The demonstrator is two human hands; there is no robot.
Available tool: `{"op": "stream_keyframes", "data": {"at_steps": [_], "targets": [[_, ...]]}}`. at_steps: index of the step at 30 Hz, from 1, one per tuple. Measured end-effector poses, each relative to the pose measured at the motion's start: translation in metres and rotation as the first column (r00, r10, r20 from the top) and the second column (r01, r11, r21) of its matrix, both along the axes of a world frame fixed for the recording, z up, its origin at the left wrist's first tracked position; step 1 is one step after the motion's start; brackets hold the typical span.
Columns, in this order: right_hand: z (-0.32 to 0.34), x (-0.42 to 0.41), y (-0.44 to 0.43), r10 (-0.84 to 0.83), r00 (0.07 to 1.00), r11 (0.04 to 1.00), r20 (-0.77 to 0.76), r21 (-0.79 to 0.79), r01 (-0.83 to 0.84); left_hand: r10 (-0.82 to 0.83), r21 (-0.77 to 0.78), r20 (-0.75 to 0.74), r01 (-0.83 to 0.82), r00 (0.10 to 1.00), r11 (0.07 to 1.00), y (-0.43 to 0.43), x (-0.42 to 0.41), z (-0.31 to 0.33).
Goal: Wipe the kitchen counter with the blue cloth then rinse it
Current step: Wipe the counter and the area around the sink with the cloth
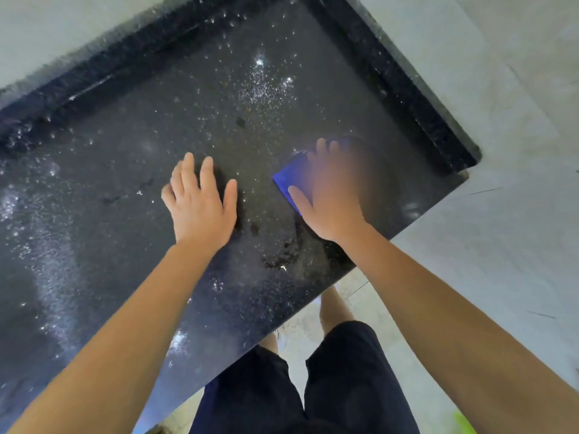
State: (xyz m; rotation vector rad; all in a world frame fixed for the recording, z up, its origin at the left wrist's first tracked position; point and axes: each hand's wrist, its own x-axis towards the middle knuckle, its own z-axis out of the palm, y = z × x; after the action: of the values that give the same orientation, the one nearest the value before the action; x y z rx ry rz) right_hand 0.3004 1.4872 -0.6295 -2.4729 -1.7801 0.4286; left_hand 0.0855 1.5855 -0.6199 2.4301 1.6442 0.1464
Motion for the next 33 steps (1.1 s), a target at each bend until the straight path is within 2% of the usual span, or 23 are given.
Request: {"op": "stream_keyframes", "data": {"at_steps": [3, 6, 9, 15, 19, 22, 24, 27, 30, 33], "targets": [[0.002, 0.01, -0.047, 0.199, 0.979, 0.979, 0.037, -0.057, -0.197, -0.027, -0.07, -0.064, 0.023, 0.998, 0.997, 0.013, 0.017, -0.003], [0.003, 0.054, -0.091, 0.084, 0.994, 0.99, 0.063, -0.116, -0.076, -0.053, -0.149, -0.099, 0.038, 0.994, 0.988, 0.017, 0.042, -0.01], [0.009, 0.102, -0.091, -0.021, 0.996, 0.985, 0.081, -0.17, 0.035, -0.045, -0.224, -0.125, 0.016, 0.991, 0.974, 0.022, 0.061, -0.018], [0.003, 0.116, 0.005, -0.07, 0.996, 0.99, 0.047, -0.122, 0.075, -0.037, -0.246, -0.179, -0.009, 0.983, 0.969, 0.021, 0.067, -0.024], [0.001, 0.099, 0.098, 0.033, 0.999, 0.994, 0.019, -0.1, -0.031, -0.035, -0.275, -0.2, -0.022, 0.979, 0.961, 0.023, 0.069, -0.022], [-0.004, 0.083, 0.129, 0.079, 0.996, 0.994, 0.035, -0.073, -0.076, -0.021, -0.281, -0.216, -0.041, 0.976, 0.959, 0.023, 0.071, -0.021], [-0.005, 0.079, 0.115, 0.112, 0.993, 0.993, 0.038, -0.039, -0.11, -0.01, -0.274, -0.221, -0.052, 0.975, 0.96, 0.022, 0.069, -0.021], [-0.001, 0.074, 0.044, 0.222, 0.975, 0.975, -0.012, -0.005, -0.222, -0.006, -0.256, -0.218, -0.051, 0.976, 0.965, 0.023, 0.069, -0.021], [0.006, 0.068, -0.044, 0.249, 0.967, 0.966, -0.043, -0.065, -0.252, -0.02, -0.268, -0.229, -0.043, 0.973, 0.962, 0.022, 0.07, -0.021], [0.006, 0.074, -0.07, 0.277, 0.96, 0.951, -0.037, -0.129, -0.279, -0.027, -0.28, -0.232, -0.04, 0.972, 0.959, 0.02, 0.07, -0.021]]}}
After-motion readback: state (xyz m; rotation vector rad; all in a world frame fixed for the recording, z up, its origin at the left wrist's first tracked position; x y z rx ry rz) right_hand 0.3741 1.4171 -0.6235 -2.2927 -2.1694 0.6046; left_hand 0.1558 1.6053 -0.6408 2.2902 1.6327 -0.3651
